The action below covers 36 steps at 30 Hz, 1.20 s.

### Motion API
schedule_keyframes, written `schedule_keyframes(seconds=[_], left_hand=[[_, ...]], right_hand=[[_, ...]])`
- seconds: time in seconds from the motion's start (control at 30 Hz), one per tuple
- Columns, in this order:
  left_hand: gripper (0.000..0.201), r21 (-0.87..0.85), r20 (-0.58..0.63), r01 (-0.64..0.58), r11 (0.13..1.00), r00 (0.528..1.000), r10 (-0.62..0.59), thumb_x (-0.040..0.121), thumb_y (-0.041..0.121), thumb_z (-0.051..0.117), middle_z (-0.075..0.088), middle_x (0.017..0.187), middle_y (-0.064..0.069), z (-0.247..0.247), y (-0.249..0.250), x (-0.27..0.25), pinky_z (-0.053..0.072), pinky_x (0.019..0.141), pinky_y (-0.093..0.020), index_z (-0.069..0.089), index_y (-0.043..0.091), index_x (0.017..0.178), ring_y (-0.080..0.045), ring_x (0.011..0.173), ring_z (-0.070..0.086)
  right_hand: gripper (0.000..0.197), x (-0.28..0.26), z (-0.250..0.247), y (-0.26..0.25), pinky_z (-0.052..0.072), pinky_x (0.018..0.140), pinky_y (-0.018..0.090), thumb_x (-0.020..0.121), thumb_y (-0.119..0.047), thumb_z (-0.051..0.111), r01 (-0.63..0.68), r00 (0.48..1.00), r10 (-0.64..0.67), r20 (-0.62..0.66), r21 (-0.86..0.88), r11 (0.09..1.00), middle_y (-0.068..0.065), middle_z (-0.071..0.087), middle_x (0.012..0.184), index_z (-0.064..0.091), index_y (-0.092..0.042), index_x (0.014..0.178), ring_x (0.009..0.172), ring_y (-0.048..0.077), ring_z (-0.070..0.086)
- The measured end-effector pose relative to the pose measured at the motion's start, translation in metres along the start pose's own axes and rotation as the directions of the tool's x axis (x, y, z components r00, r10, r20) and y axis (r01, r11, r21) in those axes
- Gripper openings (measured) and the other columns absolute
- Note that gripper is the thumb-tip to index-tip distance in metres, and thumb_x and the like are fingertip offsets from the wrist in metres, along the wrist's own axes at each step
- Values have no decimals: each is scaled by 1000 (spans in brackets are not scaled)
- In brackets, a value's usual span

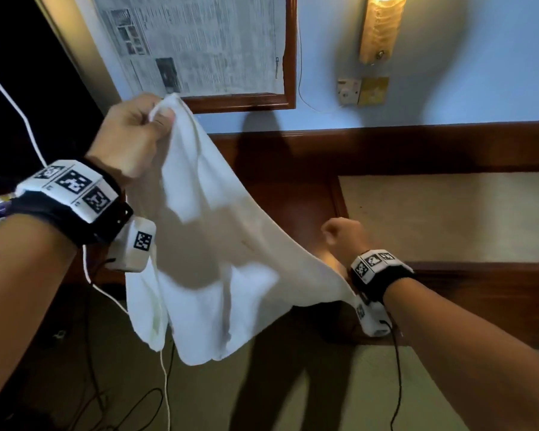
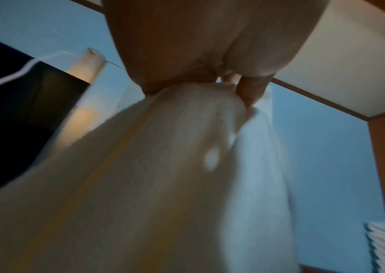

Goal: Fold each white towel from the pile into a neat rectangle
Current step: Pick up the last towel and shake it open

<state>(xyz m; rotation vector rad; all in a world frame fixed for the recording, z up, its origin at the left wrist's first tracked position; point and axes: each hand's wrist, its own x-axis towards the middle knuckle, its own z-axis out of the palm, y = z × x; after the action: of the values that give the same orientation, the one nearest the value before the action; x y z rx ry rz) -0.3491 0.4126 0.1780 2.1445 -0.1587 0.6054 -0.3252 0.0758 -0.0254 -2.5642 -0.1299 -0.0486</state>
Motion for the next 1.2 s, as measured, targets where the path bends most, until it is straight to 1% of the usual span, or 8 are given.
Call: schedule_keyframes(seconds=[0.17,0.37,0.53,0.63,0.83,1.0,1.1,1.2], left_hand=[[33,0,230,-84,996,970,82,98,32,51,48,72,0,47,18,-12,37,62,-29,57,7,77,-10,61,46],[41,-65,277,-115,991,952,129,93,33,50,50,79,-10,54,26,-13,33,62,-30,60,-6,90,-17,67,43],[36,-86,252,-148,985,953,165,94,32,50,54,77,-8,48,25,-4,37,63,-29,61,-2,90,-12,68,47],[32,-80,268,-199,977,940,213,97,28,51,62,85,-20,45,20,0,41,71,-30,63,-1,88,-20,80,55],[39,-124,219,-213,969,947,236,103,17,51,35,64,7,37,11,10,27,56,-23,41,15,65,-4,55,32],[43,-93,222,-284,954,928,298,104,18,49,32,63,6,23,7,22,26,52,-16,34,22,63,-1,51,33],[42,-76,223,-262,962,936,272,103,23,49,30,63,4,0,-14,35,24,52,-22,35,18,63,-4,50,31],[41,-89,204,-200,976,955,215,102,29,51,31,63,1,-24,-41,46,22,52,-29,44,2,71,-13,53,29]], right_hand=[[11,3,-35,-130,48,72,22,89,-17,65,494,869,-414,-270,431,755,-7,71,83,75,-11,90,72,2,62],[8,1,-65,-171,33,42,11,93,-11,66,352,936,-256,-242,661,663,3,64,76,66,-6,87,40,1,50],[15,-5,-65,-183,35,39,15,89,-2,68,290,956,-124,-264,814,503,8,62,73,55,-7,87,36,3,48],[13,-4,-60,-189,34,44,15,91,-4,66,270,963,-150,-224,787,554,3,57,65,58,-3,81,40,0,44],[25,7,-89,-203,26,42,23,98,-14,59,261,965,-174,-196,775,576,-5,38,50,57,2,79,39,9,30],[4,-9,-38,-176,49,59,32,95,-19,66,144,964,-257,68,678,721,4,70,76,67,-15,94,63,21,61],[6,-27,-3,-117,53,73,30,92,-23,69,-1,967,-115,225,460,888,-10,72,78,70,-21,87,70,-1,63],[14,-49,19,-63,54,75,36,91,-35,69,-215,946,144,291,232,949,-4,71,78,71,-27,79,72,10,64]])
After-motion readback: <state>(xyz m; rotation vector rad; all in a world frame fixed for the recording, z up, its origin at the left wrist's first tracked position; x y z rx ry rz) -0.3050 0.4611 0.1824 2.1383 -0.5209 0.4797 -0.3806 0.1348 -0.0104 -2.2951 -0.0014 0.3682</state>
